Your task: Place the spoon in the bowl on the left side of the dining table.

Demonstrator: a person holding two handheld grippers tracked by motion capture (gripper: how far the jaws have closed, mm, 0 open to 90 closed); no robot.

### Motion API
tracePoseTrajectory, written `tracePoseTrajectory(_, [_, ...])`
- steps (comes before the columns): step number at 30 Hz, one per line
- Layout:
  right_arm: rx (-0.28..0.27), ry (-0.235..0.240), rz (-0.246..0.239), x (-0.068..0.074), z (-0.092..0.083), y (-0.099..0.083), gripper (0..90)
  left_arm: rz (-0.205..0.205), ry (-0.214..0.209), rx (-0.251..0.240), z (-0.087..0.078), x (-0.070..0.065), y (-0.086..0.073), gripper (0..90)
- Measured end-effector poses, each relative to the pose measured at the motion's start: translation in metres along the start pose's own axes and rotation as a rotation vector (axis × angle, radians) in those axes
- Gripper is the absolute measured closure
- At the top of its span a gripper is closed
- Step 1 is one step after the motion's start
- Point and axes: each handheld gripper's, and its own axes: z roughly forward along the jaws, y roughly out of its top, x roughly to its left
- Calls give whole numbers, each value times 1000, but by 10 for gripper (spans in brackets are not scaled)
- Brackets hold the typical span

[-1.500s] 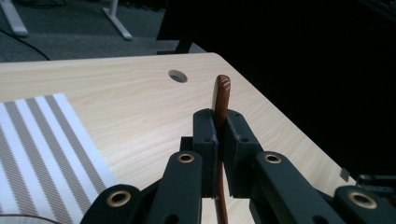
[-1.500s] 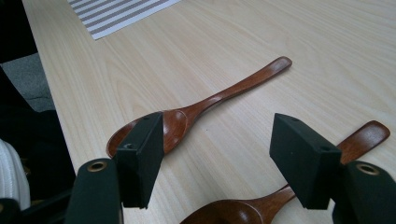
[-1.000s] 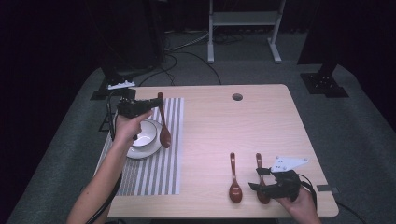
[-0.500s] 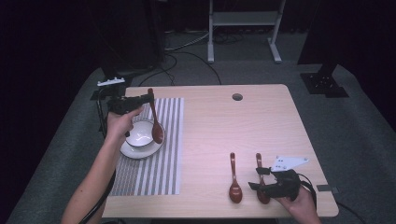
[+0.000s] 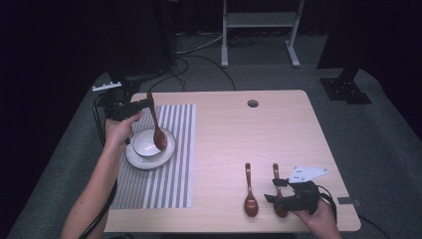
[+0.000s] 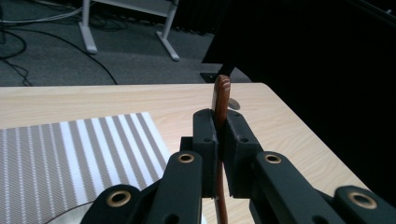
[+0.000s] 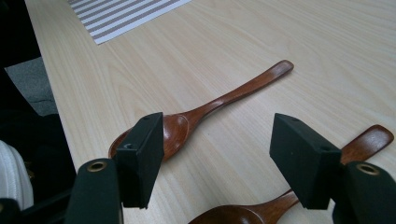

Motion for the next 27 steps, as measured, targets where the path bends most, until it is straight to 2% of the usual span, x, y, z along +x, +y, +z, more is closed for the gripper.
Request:
tracePoseTrajectory(13, [0, 0, 1, 0, -1, 0, 339, -29, 49, -25, -8, 15, 4, 845])
tracePoseTrajectory(27, [6, 5, -4, 1, 2, 2, 339, -89, 110, -28, -11, 41, -8, 845])
